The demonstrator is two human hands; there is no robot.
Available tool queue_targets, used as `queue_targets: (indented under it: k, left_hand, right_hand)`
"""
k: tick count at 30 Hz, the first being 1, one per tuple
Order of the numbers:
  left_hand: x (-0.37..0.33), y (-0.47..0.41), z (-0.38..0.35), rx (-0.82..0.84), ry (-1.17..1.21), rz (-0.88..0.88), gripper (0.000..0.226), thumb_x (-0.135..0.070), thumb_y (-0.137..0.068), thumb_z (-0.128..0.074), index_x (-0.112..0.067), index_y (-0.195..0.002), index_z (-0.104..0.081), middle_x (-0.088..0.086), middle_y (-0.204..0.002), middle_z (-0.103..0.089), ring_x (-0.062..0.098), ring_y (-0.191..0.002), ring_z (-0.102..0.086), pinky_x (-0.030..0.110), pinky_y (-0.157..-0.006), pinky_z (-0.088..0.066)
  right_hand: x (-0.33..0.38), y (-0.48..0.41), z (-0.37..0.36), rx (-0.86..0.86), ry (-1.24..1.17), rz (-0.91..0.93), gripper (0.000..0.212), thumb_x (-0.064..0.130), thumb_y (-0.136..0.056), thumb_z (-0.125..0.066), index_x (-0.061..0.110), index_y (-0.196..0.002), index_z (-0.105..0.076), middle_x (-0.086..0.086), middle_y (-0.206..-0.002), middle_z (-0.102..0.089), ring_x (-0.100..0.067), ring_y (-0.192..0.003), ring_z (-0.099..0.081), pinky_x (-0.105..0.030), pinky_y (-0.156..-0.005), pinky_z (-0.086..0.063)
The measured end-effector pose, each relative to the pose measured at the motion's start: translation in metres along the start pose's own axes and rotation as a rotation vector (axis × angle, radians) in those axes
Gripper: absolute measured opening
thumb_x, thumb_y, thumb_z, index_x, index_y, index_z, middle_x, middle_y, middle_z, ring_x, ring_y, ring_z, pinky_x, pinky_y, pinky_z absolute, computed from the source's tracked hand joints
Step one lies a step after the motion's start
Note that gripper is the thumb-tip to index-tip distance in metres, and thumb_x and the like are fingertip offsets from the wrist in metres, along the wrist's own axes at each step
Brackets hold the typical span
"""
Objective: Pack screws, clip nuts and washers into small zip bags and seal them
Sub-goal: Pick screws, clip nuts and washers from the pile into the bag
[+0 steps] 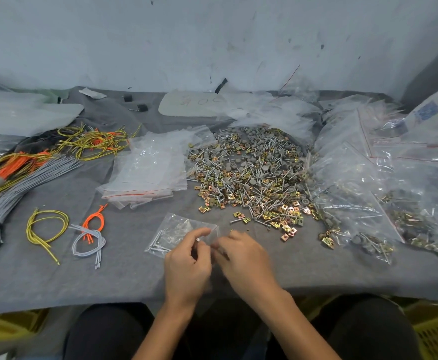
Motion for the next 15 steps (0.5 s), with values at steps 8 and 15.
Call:
queue_targets:
  k: [8, 15]
  left_hand:
    - [-0.001, 0.001, -0.002, 0.014, -0.013, 0.001, 0.032, -0.023, -0.087, -0.050, -0.033, -0.109, -0.071, -0.012, -0.066, -0.066, 0.004, -0.045, -0.048, 0.015, -0.047, -0.034]
    - [0.003, 0.001, -0.002, 0.025, -0.011, 0.020, 0.032, -0.022, -0.087, -0.050, -0.034, -0.109, -0.071, -0.010, -0.066, -0.067, 0.004, -0.043, -0.046, 0.017, -0.046, -0.032]
  right_hand:
    - [-0.055, -0.019, 0.028, -0.204, -0.009, -0.243, 0.011, 0.035, -0.097, -0.061, 0.028, -0.103, -0.068, 0.014, -0.094, -0.057, -0.012, -0.095, -0.053, -0.029, -0.074, -0.040]
    - [-0.066, -0.029, 0.019, -0.154, 0.175, -0.238, 0.019, 0.042, -0.099, -0.057, 0.028, -0.107, -0.067, 0.008, -0.101, -0.063, -0.014, -0.094, -0.049, -0.031, -0.078, -0.042]
Point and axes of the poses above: each hand's wrist, its own y-axis away from the middle knuckle, its own z-axis out of the back of the hand, x = y × z, the point moved 3 cm from there along -y, towards the middle knuckle
